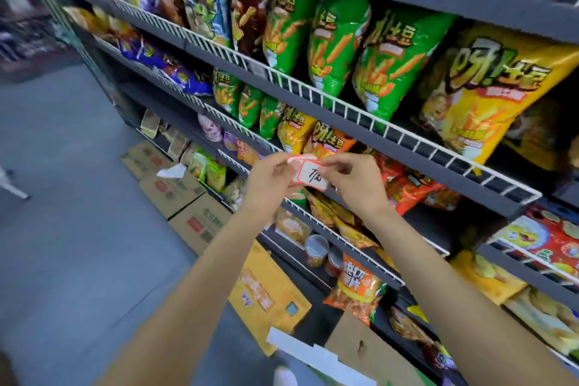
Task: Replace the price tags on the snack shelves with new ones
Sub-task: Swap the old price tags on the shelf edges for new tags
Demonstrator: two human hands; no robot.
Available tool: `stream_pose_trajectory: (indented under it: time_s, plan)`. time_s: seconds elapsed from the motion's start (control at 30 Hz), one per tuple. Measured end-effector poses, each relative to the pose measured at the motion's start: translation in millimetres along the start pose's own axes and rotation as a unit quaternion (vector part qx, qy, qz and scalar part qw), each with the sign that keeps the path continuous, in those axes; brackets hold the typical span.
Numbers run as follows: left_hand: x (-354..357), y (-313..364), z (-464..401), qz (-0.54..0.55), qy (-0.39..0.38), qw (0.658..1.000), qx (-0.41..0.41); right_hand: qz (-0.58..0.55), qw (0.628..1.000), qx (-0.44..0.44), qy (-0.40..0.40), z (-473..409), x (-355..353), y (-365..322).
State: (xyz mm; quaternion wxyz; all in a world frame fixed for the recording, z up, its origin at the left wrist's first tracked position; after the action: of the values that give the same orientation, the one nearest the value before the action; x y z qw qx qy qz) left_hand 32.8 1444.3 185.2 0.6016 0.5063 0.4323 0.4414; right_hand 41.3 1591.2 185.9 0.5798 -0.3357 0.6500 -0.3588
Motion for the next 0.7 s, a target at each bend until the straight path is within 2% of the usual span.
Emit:
stream_pose_trajectory:
  time_s: [0.2, 0.33, 0.5, 0.7]
  plan:
    - [-61, -1, -56, -0.001, -0.010, 1.000, -0.001, 0.004, 1.000, 0.001, -0.018, -62, 46, -22]
    - [-104, -20, -97, -0.010, -0.010, 1.000, -0.022, 0.019, 1.000, 0.021, 0.000, -95, 87, -22]
    - [-150, -54, -153, -0.050, -0.060, 0.996, -0.049, -0.006, 0.992, 0.100, 0.071, -123, 140, -7]
    - [-165, -106, -212, -0.136, -0.115, 0.980, -0.090, -0.019, 0.952, 0.232, 0.197, -132, 167, 46]
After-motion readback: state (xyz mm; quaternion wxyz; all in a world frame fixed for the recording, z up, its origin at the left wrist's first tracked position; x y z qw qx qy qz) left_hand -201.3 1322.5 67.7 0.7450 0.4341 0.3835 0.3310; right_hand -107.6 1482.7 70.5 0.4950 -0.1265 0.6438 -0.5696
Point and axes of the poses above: each hand's wrist, its own z-axis away from the middle knuckle, its own x-axis out of the palm, y = z × x, the point moved 3 cm from there along -z, towards the middle knuckle, and after that the axes turned 6 degrees about -y, right-handed, at the moved point
